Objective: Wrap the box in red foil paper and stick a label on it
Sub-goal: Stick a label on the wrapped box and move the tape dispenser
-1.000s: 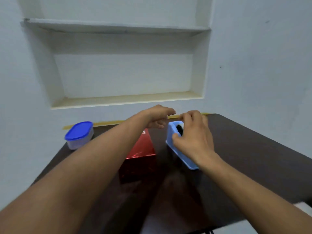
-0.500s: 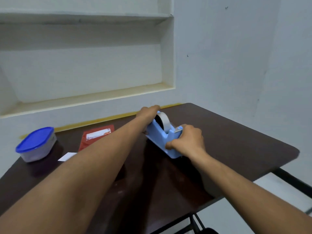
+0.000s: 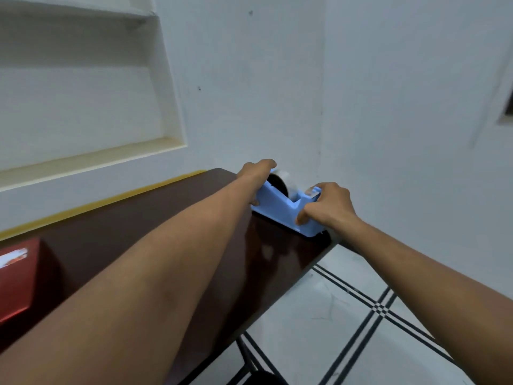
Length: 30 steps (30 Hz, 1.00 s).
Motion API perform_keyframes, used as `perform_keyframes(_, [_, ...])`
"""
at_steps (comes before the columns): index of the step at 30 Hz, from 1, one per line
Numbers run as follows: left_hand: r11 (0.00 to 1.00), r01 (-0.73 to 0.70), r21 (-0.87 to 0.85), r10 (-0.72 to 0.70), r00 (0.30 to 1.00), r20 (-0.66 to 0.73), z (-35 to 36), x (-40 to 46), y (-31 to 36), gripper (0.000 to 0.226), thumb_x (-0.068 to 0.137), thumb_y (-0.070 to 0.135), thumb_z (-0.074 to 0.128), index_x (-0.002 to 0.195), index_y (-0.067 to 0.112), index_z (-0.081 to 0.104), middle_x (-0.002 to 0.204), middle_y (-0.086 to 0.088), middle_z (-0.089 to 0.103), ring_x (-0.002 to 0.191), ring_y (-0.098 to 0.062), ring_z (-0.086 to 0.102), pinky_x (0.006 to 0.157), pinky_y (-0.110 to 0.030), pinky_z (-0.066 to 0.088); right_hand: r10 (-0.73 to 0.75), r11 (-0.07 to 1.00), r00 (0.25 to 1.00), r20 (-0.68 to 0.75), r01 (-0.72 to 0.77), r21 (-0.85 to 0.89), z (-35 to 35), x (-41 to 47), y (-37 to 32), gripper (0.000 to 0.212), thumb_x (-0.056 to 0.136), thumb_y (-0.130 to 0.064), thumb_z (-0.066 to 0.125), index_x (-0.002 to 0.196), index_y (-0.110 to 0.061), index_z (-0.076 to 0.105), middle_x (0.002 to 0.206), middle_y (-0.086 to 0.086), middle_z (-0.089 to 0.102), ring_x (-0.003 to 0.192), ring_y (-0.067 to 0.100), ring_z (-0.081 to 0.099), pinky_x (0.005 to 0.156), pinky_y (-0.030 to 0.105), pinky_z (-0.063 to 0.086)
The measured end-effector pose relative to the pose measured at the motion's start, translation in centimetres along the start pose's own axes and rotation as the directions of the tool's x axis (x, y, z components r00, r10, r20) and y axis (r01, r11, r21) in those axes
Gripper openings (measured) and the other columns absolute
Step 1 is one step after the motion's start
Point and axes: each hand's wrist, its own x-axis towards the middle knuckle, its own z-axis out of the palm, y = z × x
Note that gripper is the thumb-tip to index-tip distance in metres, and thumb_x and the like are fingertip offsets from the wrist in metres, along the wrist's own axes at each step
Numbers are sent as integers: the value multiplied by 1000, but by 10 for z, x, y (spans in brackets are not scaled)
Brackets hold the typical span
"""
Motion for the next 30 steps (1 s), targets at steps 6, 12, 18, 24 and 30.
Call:
perform_keyframes(6, [999,14,48,-14,1000,5,27,13,1,62,94,42,63,147,16,44,150,-10,41,133,-40,44,102,-59,50,13,999,1000,28,-14,42,-11,16,25,41,55,-17,89,82,-16,57,90,3,61,74,22,60,53,24,41])
perform_keyframes(12, [994,-38,101,42,998,-37,25,5,1,61,95,45,56,146,14,45,143,-7,48,127,-38,51,99,-50,51,-8,1000,996,86,6,23,-12,13,23,81,72,-29,85,143,-21,49,134,4,56,109,21,57,75,28,44])
perform_keyframes(18, [953,-241,182,273,945,-178,-5,-20,12,17,95,30,53,89,14,53,86,-1,53,79,-21,50,68,-33,39,-307,940,936,-173,326,97,-16,-16,-23,55,87,-33,71,139,-20,58,144,-6,58,136,14,50,99,19,34])
perform_keyframes(24, [919,-351,180,389,882,-266,-91,-73,2,9,94,26,57,88,24,50,84,6,47,76,-18,42,76,-33,37,-393,864,910,-134,415,285,23,-46,-90,34,85,-27,71,119,-22,71,118,-13,69,118,6,60,102,24,45])
perform_keyframes(30, [926,-301,226,372,828,-421,-204,-134,-41,15,94,27,61,102,20,72,104,10,66,89,-1,56,67,-23,42,-416,819,909,25,362,445,88,-94,-154,22,86,-26,72,108,-22,75,100,-12,71,98,6,64,84,19,44])
